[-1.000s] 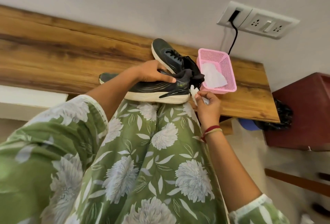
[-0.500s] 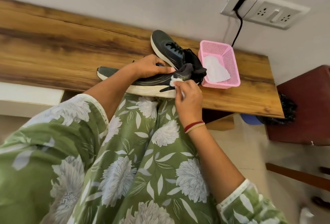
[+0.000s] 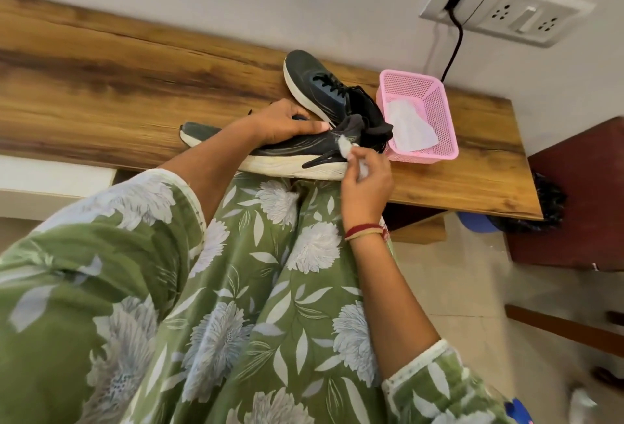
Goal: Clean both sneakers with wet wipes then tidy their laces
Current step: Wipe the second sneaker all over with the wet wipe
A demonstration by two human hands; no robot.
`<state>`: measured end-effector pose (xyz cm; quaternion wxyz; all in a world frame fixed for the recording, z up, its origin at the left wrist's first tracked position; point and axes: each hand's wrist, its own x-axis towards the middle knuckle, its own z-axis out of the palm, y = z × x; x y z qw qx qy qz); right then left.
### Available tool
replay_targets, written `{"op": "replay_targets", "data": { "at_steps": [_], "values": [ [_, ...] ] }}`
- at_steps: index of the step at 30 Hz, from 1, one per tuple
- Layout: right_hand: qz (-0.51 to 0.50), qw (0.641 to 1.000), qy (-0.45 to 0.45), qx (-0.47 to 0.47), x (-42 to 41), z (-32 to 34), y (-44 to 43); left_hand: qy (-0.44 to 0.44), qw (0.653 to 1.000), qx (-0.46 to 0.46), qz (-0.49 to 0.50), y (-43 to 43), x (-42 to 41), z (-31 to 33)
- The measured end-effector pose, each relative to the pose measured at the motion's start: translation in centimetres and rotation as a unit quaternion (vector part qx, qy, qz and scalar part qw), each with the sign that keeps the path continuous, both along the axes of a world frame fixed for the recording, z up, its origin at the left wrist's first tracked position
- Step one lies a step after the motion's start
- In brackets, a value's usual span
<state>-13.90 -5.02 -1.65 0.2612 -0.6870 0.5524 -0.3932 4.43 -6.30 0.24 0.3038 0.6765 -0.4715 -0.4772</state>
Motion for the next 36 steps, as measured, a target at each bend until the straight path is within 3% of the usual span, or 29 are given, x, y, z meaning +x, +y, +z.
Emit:
{"op": "replay_targets", "data": {
  "at_steps": [3, 7, 9, 11, 13, 15, 19, 20, 24, 28, 31, 36],
  "values": [
    [-0.09, 0.99, -0.054, 0.09, -0.3, -0.2, -1.0, 0.003, 1.0, 0.0, -0.001, 0.0, 0.0, 0.0],
    [0.056, 0.997, 0.036, -0.045, 0.5, 0.3, 1.0, 0.011, 1.0, 0.003, -0.003, 0.0, 0.2, 0.1],
    [0.079, 0.994, 0.054, -0.06, 0.0, -0.3, 0.9, 0.01, 1.0, 0.01, -0.004, -0.1, 0.3, 0.2],
    [-0.035, 0.998, -0.024, 0.05, -0.5, -0.6, -0.7, 0.007, 1.0, 0.016, -0.007, -0.1, 0.3, 0.1],
    [-0.117, 0.979, -0.08, 0.146, -1.1, -0.9, -2.0, 0.004, 1.0, 0.018, -0.009, -0.1, 0.4, 0.0],
    [-0.084, 0.989, -0.061, 0.108, -0.8, -0.6, -1.5, 0.002, 1.0, 0.019, -0.009, -0.2, 0.4, -0.1],
    [0.077, 0.995, 0.042, -0.057, 0.2, -0.3, 1.3, -0.003, 1.0, 0.018, -0.005, -0.2, 0.4, -0.2],
    [0.066, 0.995, 0.043, -0.057, 0.0, -0.5, 0.9, -0.005, 1.0, 0.017, -0.007, -0.2, 0.3, -0.2],
    [-0.103, 0.983, -0.062, 0.135, -0.6, -0.6, -1.8, -0.008, 1.0, 0.014, -0.009, -0.1, 0.2, -0.2],
    [0.014, 1.0, 0.021, -0.001, 0.1, -0.2, 0.4, -0.011, 1.0, 0.015, -0.008, -0.1, 0.3, -0.1],
    [0.124, 0.984, 0.088, -0.093, 0.4, -0.4, 1.5, -0.001, 1.0, 0.015, -0.007, -0.2, 0.3, -0.2],
    [-0.002, 0.999, 0.033, -0.032, 0.2, -0.6, 0.3, -0.003, 1.0, 0.015, -0.01, -0.4, 0.1, -0.2]
  ]
}}
